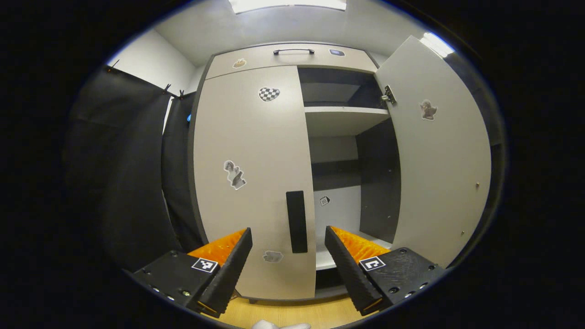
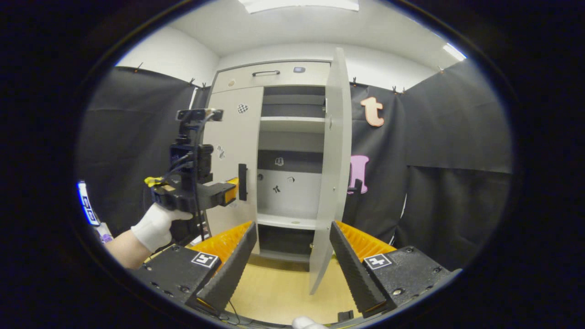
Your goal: Open the right door of the double-door shoe cabinet with the right hand, and open the left door with the left hand.
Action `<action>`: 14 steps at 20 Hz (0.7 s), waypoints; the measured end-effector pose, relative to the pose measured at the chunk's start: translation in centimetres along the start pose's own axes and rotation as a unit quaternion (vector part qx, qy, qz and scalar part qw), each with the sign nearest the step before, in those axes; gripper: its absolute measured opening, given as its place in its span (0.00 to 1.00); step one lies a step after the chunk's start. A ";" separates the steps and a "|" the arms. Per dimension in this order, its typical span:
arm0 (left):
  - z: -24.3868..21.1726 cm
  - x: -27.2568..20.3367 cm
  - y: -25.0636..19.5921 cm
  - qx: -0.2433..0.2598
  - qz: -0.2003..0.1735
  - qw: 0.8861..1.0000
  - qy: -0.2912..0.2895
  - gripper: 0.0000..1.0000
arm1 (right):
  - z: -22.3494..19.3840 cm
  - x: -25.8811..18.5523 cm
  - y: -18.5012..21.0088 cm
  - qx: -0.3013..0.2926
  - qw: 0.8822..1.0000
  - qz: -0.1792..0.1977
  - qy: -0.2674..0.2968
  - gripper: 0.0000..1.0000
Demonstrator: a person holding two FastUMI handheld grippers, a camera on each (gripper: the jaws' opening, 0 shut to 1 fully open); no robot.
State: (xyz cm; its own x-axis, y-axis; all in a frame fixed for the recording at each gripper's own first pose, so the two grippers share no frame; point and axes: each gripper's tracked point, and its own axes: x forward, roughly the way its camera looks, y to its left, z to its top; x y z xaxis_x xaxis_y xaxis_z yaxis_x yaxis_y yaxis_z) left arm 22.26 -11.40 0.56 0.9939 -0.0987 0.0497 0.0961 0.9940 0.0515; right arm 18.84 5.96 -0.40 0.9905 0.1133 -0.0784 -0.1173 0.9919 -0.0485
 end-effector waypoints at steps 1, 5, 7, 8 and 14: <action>-0.5 1.2 -0.4 -0.003 -0.001 1.000 0.006 0.96 | 0.1 0.2 0.0 0.002 1.000 0.001 0.000 1.00; -2.5 5.4 -0.7 -0.029 0.003 0.999 0.027 0.96 | -0.2 0.5 -0.2 -0.006 1.000 0.006 0.008 1.00; -2.8 6.7 -0.7 -0.029 0.007 0.999 0.024 0.94 | -0.2 0.8 -0.5 -0.013 1.000 0.005 0.008 1.00; -3.2 7.3 -0.8 -0.029 0.005 0.999 0.031 0.94 | -0.3 0.8 -0.5 -0.014 1.000 0.007 0.008 1.00; -4.1 9.6 -0.5 -0.037 0.001 0.999 0.034 0.50 | -0.2 1.2 -0.7 -0.022 1.000 0.011 0.009 1.00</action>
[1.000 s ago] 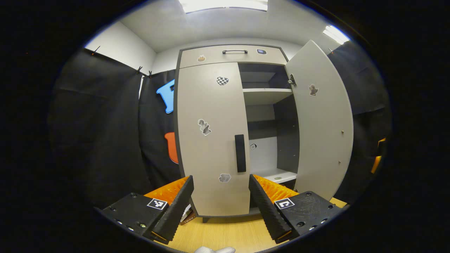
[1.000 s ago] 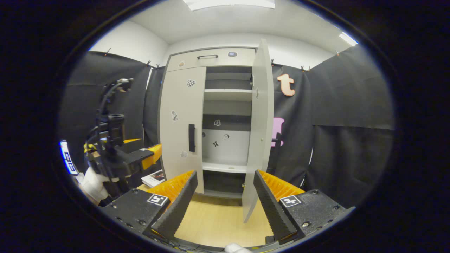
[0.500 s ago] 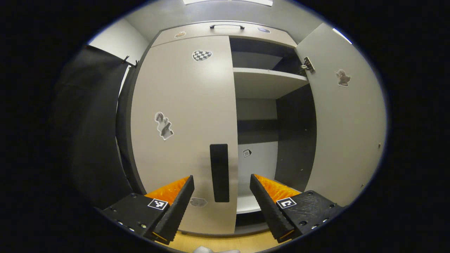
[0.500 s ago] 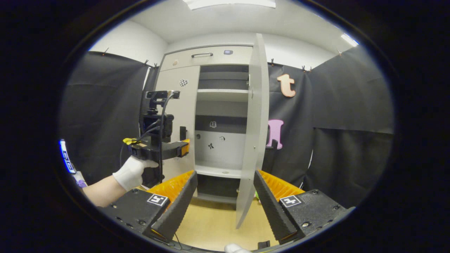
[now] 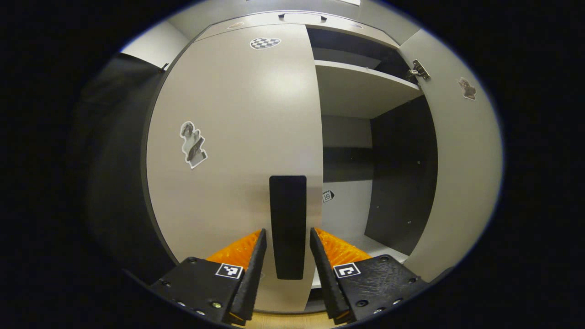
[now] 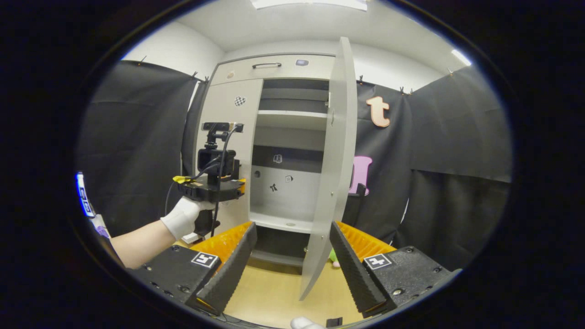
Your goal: Open the right door of the double-door shoe cabinet with the right hand, and open the left door with the left hand.
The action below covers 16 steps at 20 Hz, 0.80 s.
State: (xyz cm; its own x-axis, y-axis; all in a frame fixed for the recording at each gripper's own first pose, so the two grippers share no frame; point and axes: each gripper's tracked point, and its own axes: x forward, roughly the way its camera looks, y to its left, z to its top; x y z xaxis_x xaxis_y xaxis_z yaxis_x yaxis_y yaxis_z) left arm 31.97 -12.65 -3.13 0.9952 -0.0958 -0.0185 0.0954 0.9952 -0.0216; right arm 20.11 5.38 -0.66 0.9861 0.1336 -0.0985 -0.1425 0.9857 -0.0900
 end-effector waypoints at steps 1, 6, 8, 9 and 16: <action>-0.6 0.5 -0.2 -0.002 -0.005 1.000 0.010 0.50 | 0.0 0.1 0.0 0.000 1.000 0.002 0.001 1.00; -0.6 0.4 -0.1 -0.008 -0.005 1.000 0.014 0.29 | -0.2 0.2 0.5 0.002 1.000 0.014 0.004 1.00; -0.6 0.4 0.2 -0.007 -0.001 1.000 0.013 0.22 | -0.1 0.3 0.9 0.005 1.000 0.022 0.002 1.00; -0.4 0.2 0.1 -0.009 -0.002 1.000 0.011 0.22 | -0.1 0.4 1.1 0.006 1.000 0.024 0.003 1.00; -0.3 -2.5 0.2 -0.008 -0.027 1.000 0.012 0.12 | -0.1 0.2 2.1 0.000 0.999 0.049 0.002 1.00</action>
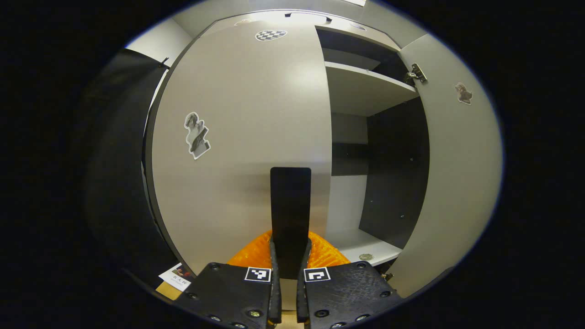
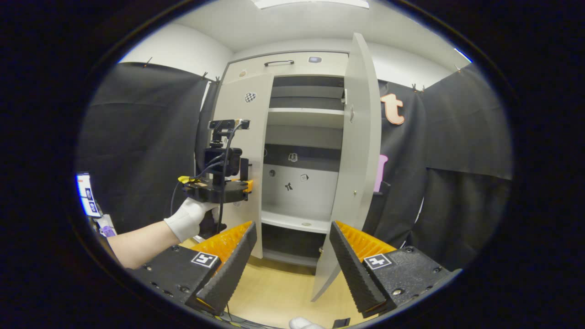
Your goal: Open the right door of the double-door shoe cabinet with the right hand, and open the left door with the left hand.
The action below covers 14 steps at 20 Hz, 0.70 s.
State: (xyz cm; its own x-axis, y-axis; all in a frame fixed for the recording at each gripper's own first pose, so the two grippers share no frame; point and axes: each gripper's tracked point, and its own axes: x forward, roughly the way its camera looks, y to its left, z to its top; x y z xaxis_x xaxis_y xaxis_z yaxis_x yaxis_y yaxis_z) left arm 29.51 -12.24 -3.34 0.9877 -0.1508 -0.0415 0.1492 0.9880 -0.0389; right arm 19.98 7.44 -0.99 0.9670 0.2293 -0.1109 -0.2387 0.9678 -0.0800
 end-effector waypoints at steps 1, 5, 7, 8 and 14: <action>0.0 -0.5 0.1 0.000 -0.002 1.000 -0.001 0.12 | 0.1 0.0 0.1 -0.002 1.000 0.002 -0.002 1.00; 0.1 -2.7 0.7 0.003 -0.005 1.000 -0.010 0.12 | 0.2 -0.1 0.8 0.000 1.000 0.011 -0.007 1.00; -0.1 -3.7 1.1 0.003 -0.004 1.000 -0.009 0.12 | 0.3 -0.3 0.8 0.001 1.000 0.009 -0.009 1.00; -0.2 -4.2 1.4 -0.001 -0.003 1.000 -0.008 0.12 | 0.3 -0.3 0.9 0.001 1.000 0.007 -0.010 1.00; -0.4 -7.3 3.4 0.002 0.003 1.000 -0.016 0.11 | 0.4 -0.5 1.1 0.006 1.000 0.000 -0.018 1.00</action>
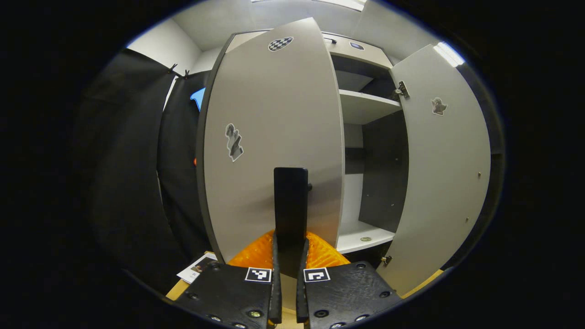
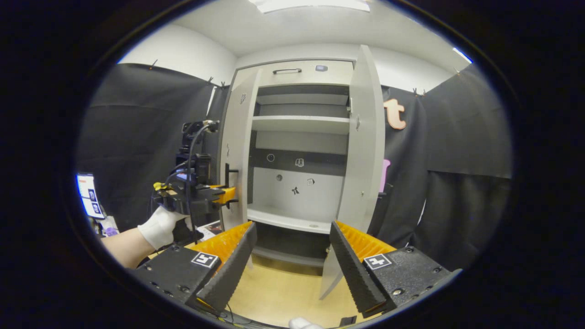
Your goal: Open the right door of the double-door shoe cabinet with the right hand, and open the left door with the left hand.
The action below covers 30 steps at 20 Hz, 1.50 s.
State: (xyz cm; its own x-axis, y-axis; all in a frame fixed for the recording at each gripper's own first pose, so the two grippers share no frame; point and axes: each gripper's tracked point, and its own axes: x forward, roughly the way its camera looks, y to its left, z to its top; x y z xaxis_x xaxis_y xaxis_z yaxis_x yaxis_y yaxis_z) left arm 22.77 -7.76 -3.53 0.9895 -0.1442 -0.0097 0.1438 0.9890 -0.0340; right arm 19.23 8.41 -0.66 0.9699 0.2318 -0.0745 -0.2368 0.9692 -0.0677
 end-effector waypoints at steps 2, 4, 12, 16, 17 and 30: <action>-0.2 -1.0 0.8 -0.002 0.003 1.000 0.002 0.11 | 0.0 -0.1 0.3 0.003 1.000 0.002 0.002 1.00; -0.3 -1.4 1.9 -0.008 0.008 1.000 0.000 0.07 | 0.0 -0.2 0.7 0.004 1.000 0.006 0.001 1.00; -0.3 -5.0 6.5 0.009 0.026 1.000 0.002 0.08 | -0.4 -0.3 2.6 0.008 0.999 0.032 0.002 1.00; -0.3 -6.5 10.2 0.010 0.033 0.999 -0.013 0.00 | -0.6 -0.3 3.5 0.009 0.999 0.043 0.008 1.00; -0.3 -6.5 10.9 0.014 0.027 0.999 -0.019 0.00 | -0.5 -0.2 3.6 0.008 0.999 0.047 0.009 1.00; -0.8 -6.5 16.8 0.012 -0.007 1.000 -0.018 0.00 | -0.4 0.1 4.6 -0.002 0.998 0.057 0.011 1.00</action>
State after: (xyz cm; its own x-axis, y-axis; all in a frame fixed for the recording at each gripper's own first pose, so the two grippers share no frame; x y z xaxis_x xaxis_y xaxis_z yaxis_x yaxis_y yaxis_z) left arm 18.74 9.78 -4.80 0.9872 -0.1570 0.0270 0.1573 0.9875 -0.0100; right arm 18.16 12.88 -1.41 0.9353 0.3382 -0.1042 -0.3454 0.9365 -0.0609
